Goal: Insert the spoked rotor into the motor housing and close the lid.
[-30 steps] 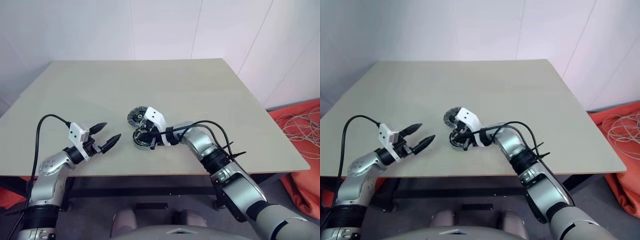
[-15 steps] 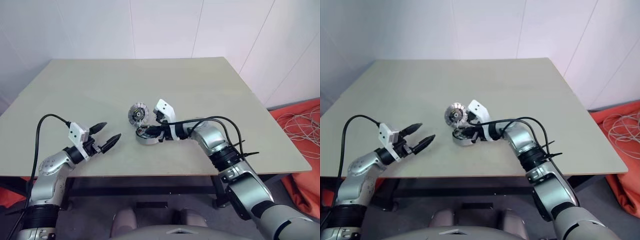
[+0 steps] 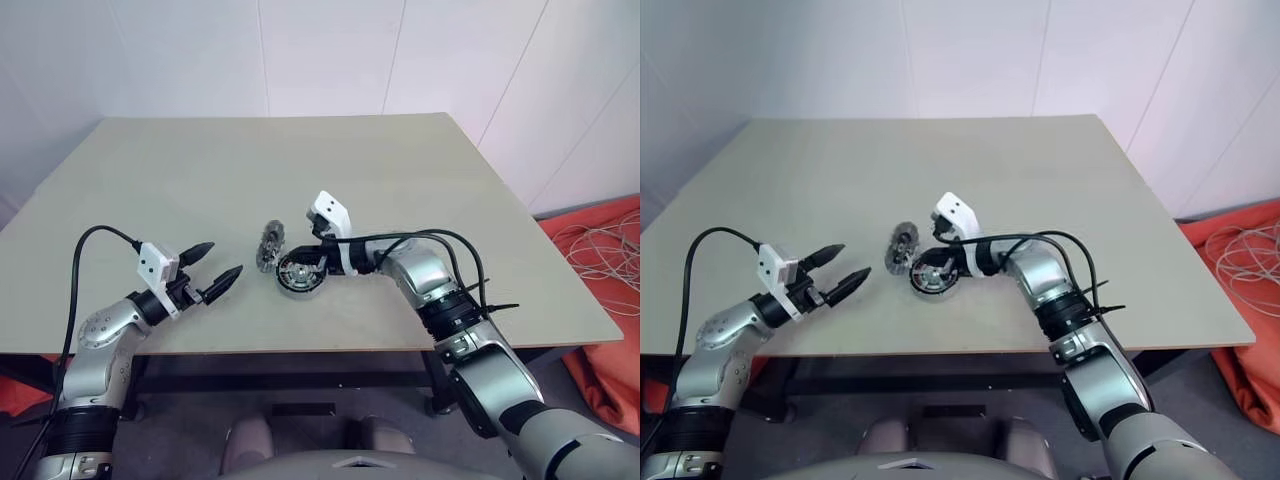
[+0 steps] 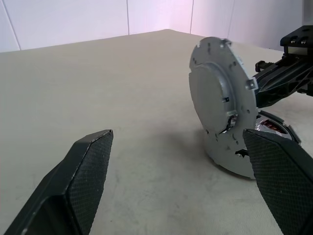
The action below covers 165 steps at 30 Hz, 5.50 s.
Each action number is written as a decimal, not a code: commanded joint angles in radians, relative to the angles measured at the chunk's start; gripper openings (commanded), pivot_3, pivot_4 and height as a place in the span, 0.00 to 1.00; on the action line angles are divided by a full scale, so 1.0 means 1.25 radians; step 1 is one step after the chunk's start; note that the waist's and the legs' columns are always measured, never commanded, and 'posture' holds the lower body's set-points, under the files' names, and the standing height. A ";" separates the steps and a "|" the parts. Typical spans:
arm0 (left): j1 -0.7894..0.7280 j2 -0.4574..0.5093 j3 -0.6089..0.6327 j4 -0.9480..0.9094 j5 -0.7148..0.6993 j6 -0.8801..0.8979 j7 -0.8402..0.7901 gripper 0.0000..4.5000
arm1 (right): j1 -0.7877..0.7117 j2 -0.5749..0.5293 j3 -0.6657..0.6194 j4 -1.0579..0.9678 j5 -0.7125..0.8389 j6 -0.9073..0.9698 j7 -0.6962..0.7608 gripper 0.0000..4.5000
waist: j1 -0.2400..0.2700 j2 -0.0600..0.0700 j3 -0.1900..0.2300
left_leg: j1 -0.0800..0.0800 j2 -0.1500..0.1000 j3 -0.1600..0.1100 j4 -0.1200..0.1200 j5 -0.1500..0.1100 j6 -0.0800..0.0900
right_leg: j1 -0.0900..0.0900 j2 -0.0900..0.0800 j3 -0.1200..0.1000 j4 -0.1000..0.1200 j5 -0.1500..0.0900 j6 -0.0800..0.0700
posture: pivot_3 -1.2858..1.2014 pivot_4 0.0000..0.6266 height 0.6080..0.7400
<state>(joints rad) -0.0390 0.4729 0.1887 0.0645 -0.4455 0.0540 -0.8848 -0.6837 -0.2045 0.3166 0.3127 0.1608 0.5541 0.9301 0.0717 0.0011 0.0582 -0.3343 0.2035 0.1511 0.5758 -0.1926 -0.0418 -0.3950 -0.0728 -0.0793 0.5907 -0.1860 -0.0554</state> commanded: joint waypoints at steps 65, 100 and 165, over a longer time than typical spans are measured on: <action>-0.015 0.010 0.013 -0.017 -0.002 -0.012 0.004 1.00 | -0.369 -0.121 0.346 0.527 -0.517 -1.183 0.239 0.71 | -0.008 0.000 0.001 | -0.008 0.001 0.001 0.007 -0.003 0.004 | -0.006 0.000 0.001 0.006 0.004 -0.008 | 0.52 0.00 1.00; 0.017 0.003 0.004 -0.019 -0.004 -0.020 -0.030 1.00 | -0.276 -0.115 0.271 -0.121 -0.365 0.105 0.515 0.00 | -0.001 0.000 0.004 | -0.007 0.002 -0.001 0.015 -0.002 0.003 | -0.008 0.000 0.001 0.013 0.000 -0.004 | 0.52 0.00 1.00; -0.001 -0.028 -0.029 -0.022 0.005 -0.020 -0.003 1.00 | -0.298 -0.094 0.258 0.203 -0.465 -0.662 0.349 0.00 | -0.020 -0.001 0.004 | -0.009 0.002 -0.001 0.017 -0.003 0.004 | -0.007 0.000 0.001 0.013 0.000 -0.005 | 0.52 0.00 1.00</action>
<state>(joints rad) -0.0264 0.4378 0.1491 0.0635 -0.4330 0.0414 -0.8901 -1.0422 -0.3243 0.6877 0.6489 -0.4647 -0.3464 1.3487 0.0464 -0.0004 0.0633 -0.3451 0.2060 0.1499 0.5966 -0.1961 -0.0365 -0.4039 -0.0726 -0.0783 0.6077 -0.1852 -0.0626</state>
